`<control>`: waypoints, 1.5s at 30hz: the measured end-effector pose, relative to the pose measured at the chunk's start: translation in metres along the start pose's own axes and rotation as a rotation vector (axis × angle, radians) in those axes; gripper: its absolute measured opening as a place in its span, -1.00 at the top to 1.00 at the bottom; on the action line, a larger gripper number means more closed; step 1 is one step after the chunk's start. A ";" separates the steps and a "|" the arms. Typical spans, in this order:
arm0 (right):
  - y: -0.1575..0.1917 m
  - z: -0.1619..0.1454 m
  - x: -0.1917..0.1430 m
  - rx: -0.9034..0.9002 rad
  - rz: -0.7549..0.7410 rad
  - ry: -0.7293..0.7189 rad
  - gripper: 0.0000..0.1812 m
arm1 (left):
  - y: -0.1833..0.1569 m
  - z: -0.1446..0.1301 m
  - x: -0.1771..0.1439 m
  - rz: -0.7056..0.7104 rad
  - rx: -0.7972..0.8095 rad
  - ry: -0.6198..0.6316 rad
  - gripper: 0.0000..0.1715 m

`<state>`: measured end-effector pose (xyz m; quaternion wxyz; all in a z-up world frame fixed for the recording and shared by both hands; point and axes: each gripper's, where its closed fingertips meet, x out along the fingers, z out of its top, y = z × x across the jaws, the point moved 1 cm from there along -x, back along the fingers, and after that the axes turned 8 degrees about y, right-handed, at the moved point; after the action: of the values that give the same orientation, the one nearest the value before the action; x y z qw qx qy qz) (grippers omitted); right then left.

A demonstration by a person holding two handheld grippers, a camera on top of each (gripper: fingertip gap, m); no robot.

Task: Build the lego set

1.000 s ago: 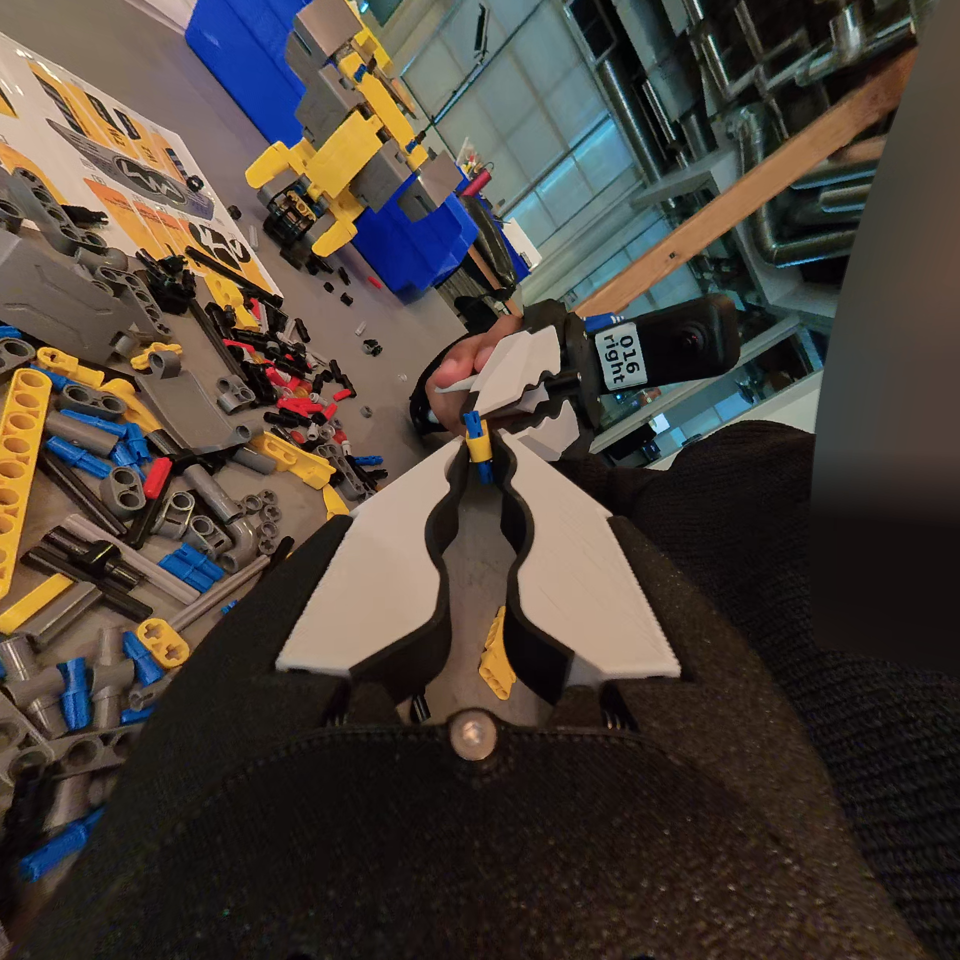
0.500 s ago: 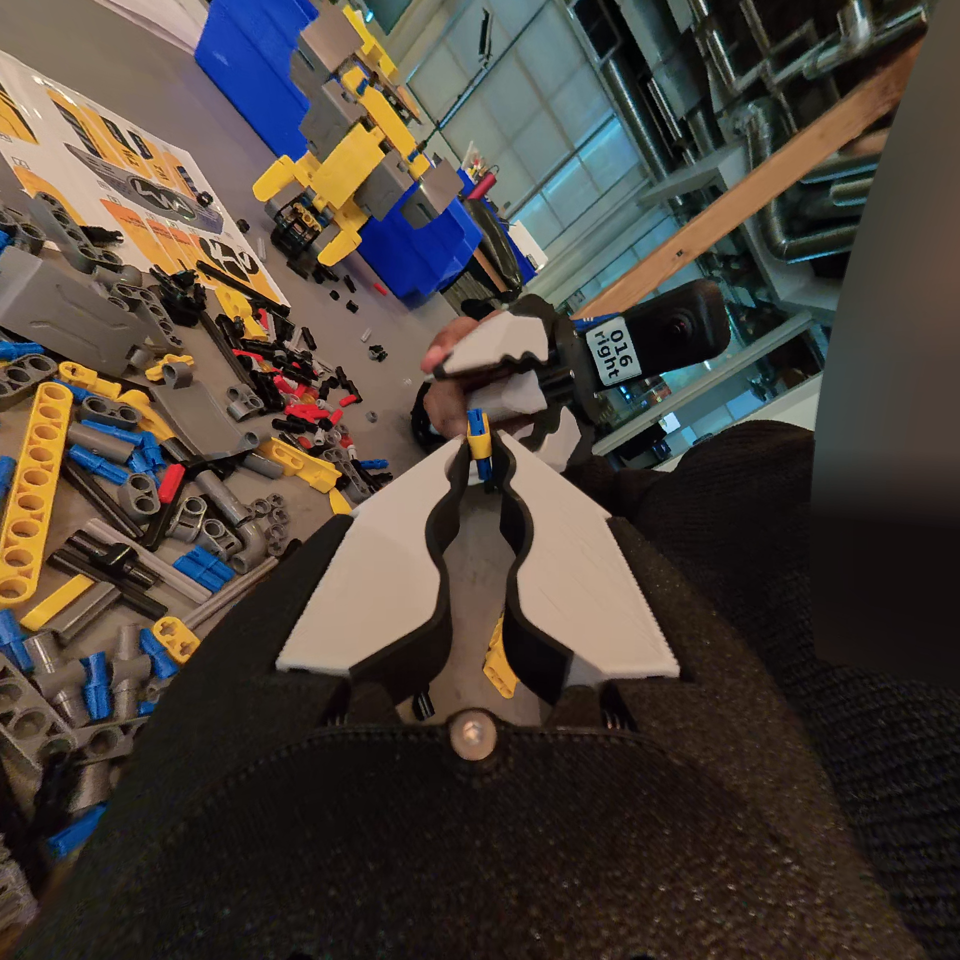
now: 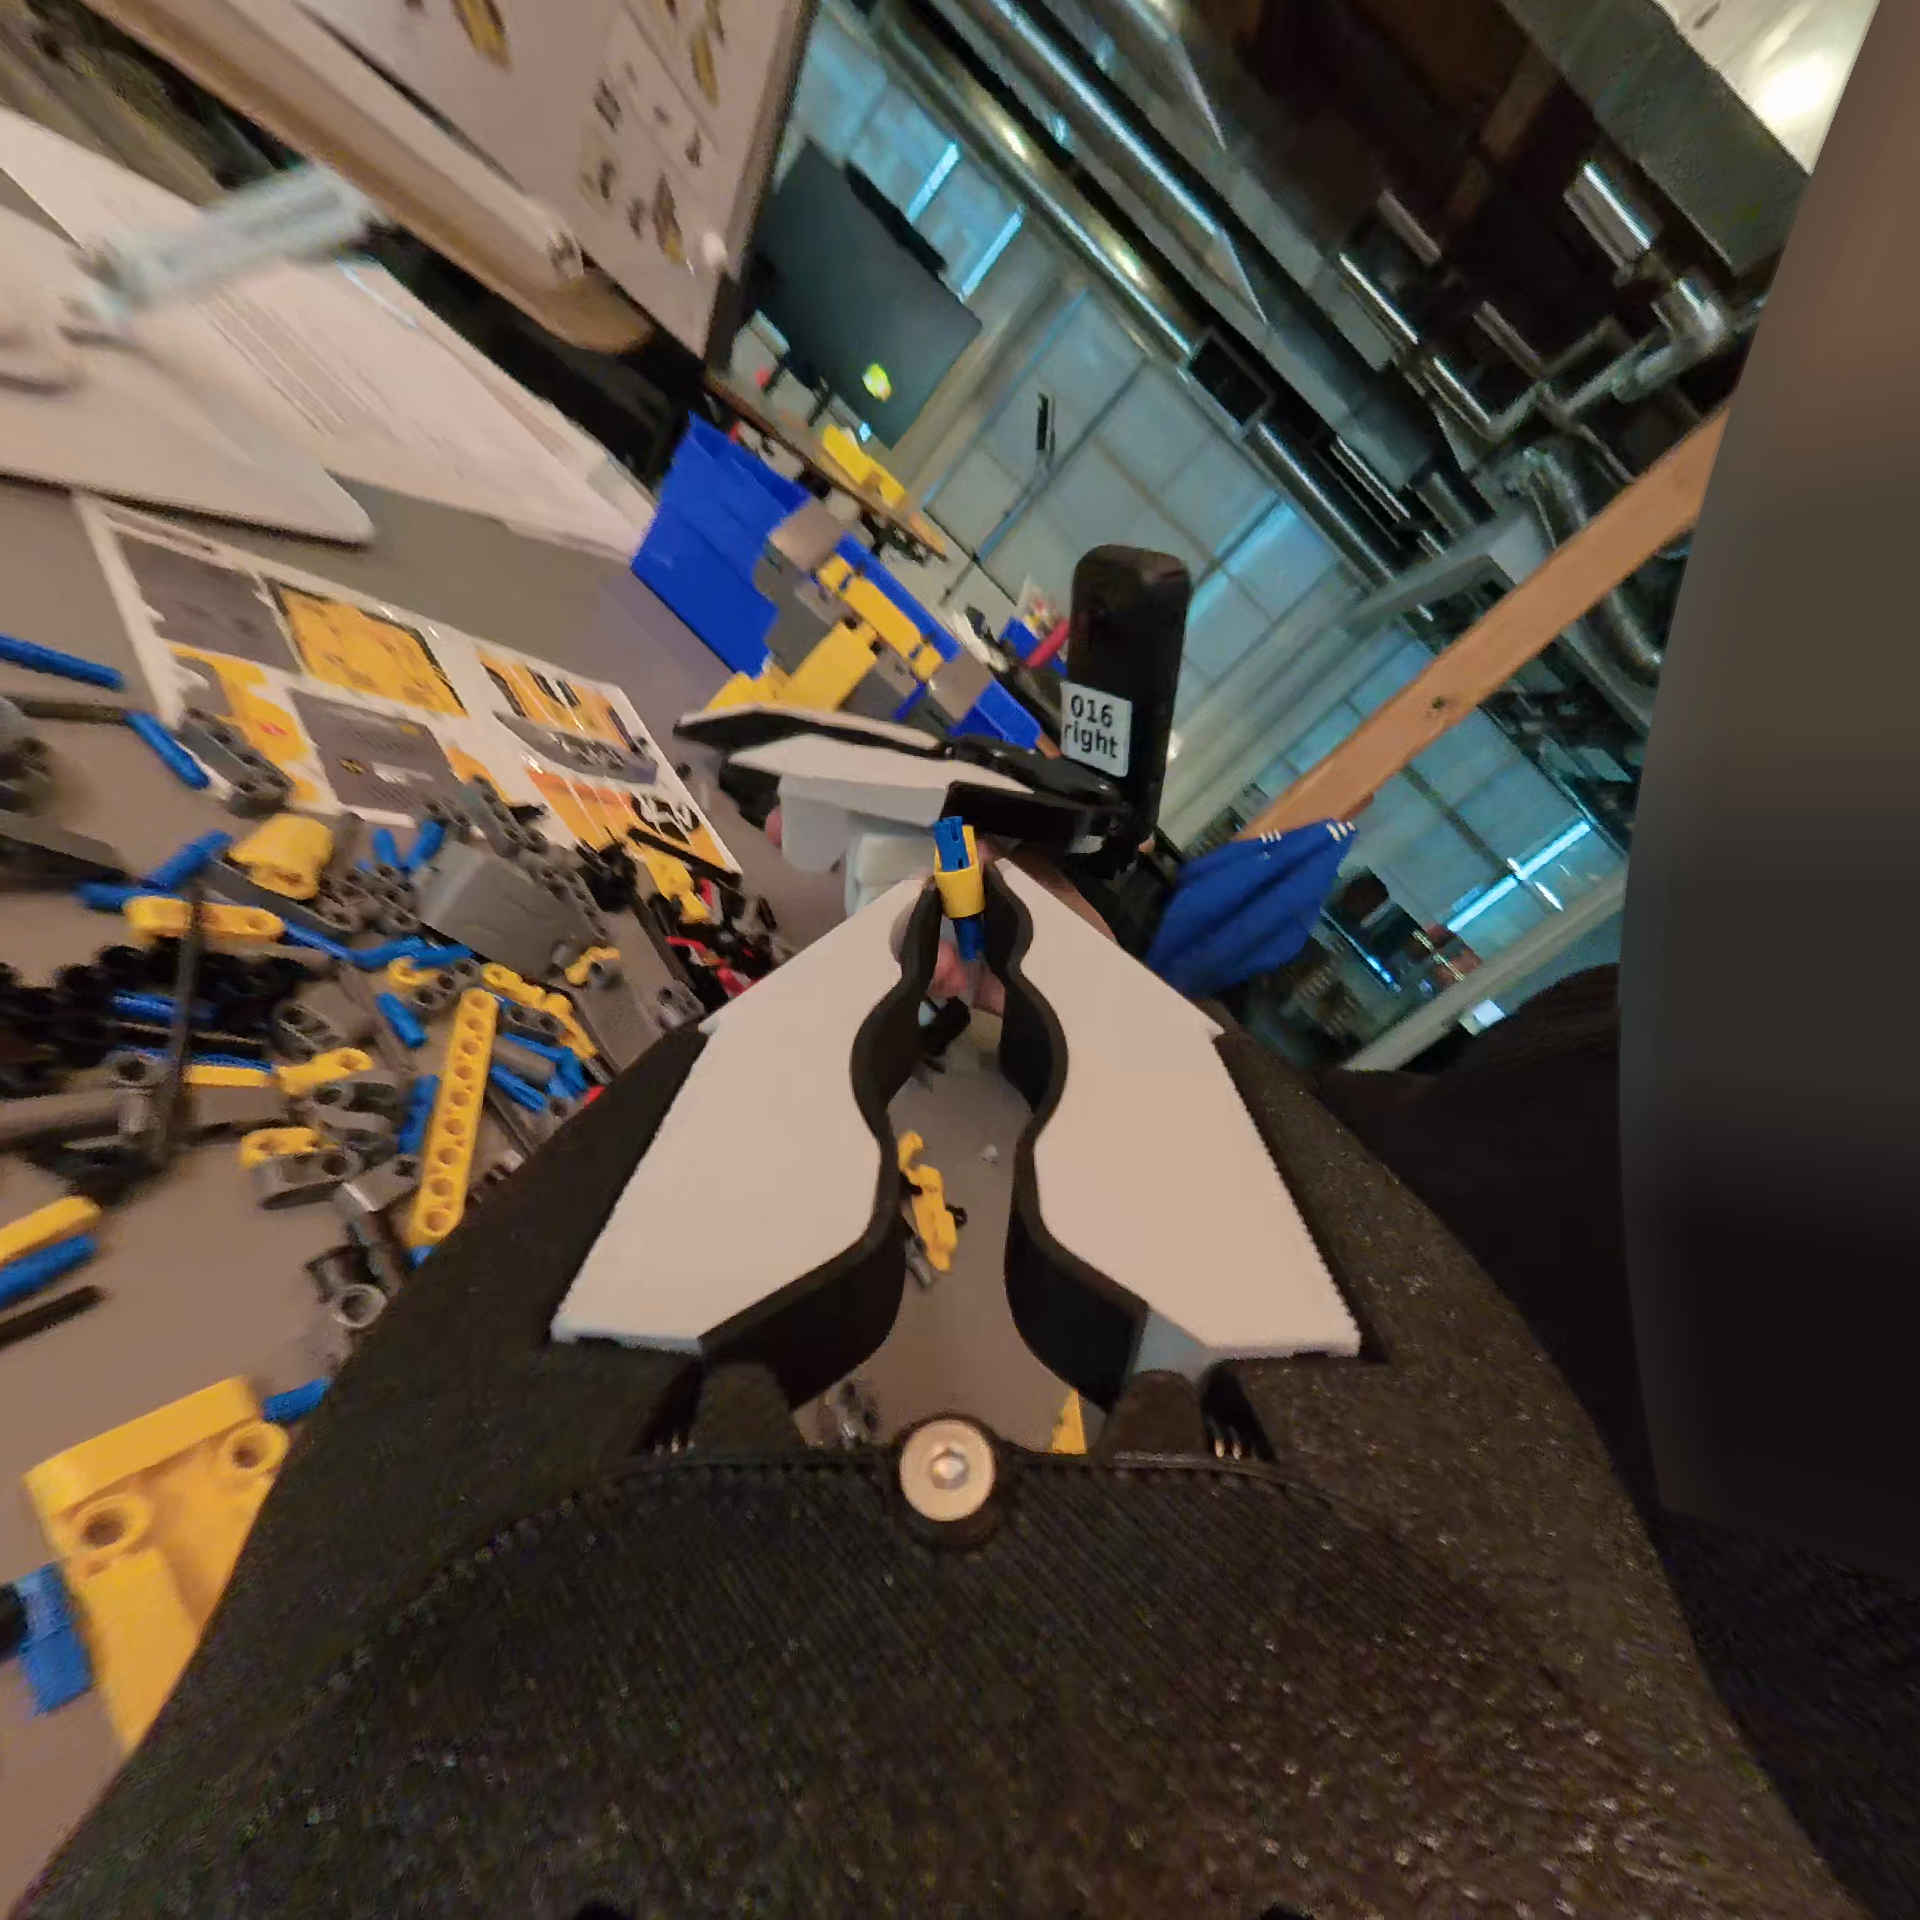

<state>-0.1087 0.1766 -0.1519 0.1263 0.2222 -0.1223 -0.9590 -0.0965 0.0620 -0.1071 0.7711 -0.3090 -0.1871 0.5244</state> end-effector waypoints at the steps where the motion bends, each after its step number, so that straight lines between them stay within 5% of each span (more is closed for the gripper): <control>1: -0.001 -0.001 0.009 0.028 0.014 0.040 0.64 | 0.001 0.005 -0.005 0.015 0.009 -0.028 0.95; 5: 0.007 -0.008 0.042 0.074 0.124 0.183 0.61 | 0.011 0.019 -0.017 0.087 0.041 -0.122 0.95; 9: -0.013 -0.009 0.063 0.029 0.037 0.274 0.86 | 0.009 0.014 -0.013 0.069 0.033 -0.096 0.95; 14: -0.031 -0.022 0.076 0.038 -0.020 0.409 0.86 | 0.006 0.015 -0.013 0.061 0.036 -0.099 0.95; 18: -0.030 -0.035 0.080 -0.051 -0.066 0.469 0.61 | 0.009 0.014 -0.013 0.042 -0.010 -0.105 0.95; 24: -0.025 -0.039 0.079 -0.175 -0.090 0.497 0.52 | 0.009 0.016 -0.014 0.022 -0.047 -0.115 0.95; 45: -0.020 -0.037 0.075 -0.313 -0.076 0.496 0.96 | 0.008 0.014 -0.012 0.002 -0.064 -0.104 0.95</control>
<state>-0.1606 0.1665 -0.2200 0.1488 0.4323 0.0699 -0.8866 -0.1148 0.0568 -0.1018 0.7495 -0.3059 -0.2433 0.5343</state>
